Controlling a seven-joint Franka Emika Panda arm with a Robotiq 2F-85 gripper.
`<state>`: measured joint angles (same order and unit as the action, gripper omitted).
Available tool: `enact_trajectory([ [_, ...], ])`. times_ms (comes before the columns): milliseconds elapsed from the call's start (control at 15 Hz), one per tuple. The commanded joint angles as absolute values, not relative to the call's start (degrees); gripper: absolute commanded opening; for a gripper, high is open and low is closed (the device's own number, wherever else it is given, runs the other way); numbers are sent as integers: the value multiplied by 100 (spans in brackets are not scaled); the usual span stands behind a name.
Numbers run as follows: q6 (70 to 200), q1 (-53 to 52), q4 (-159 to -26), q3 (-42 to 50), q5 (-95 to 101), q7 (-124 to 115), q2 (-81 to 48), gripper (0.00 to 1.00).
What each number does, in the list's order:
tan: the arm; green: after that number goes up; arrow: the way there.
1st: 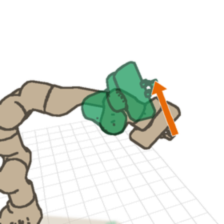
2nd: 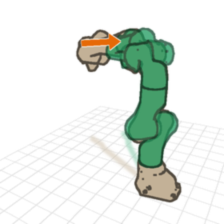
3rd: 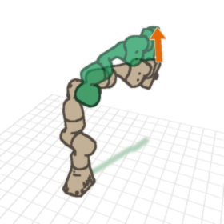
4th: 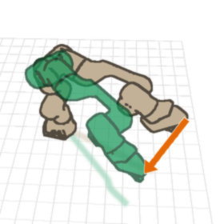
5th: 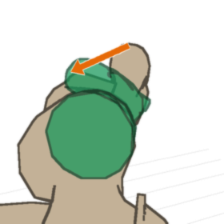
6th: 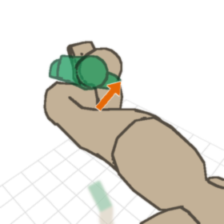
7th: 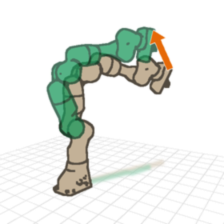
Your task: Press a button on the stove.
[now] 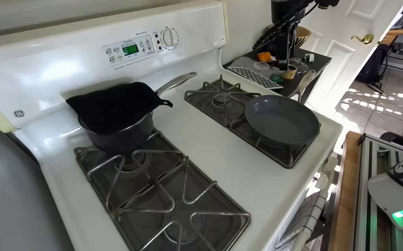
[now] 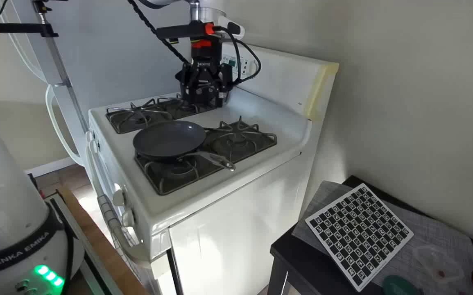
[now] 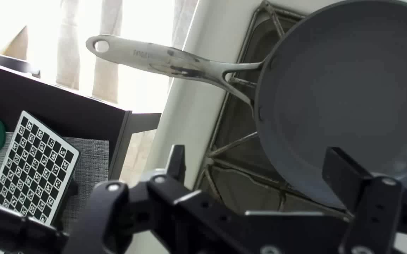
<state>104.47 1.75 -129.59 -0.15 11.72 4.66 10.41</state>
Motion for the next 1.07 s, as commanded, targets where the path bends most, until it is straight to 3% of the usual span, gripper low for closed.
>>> enact_trajectory([
  [0,10436,136,-12951,21,1176,461,1039,100],
  [600,10436,136,-12951,21,1176,461,1039,100],
  [1000,11930,64,-12931,-275,1997,-683,901,100],
])
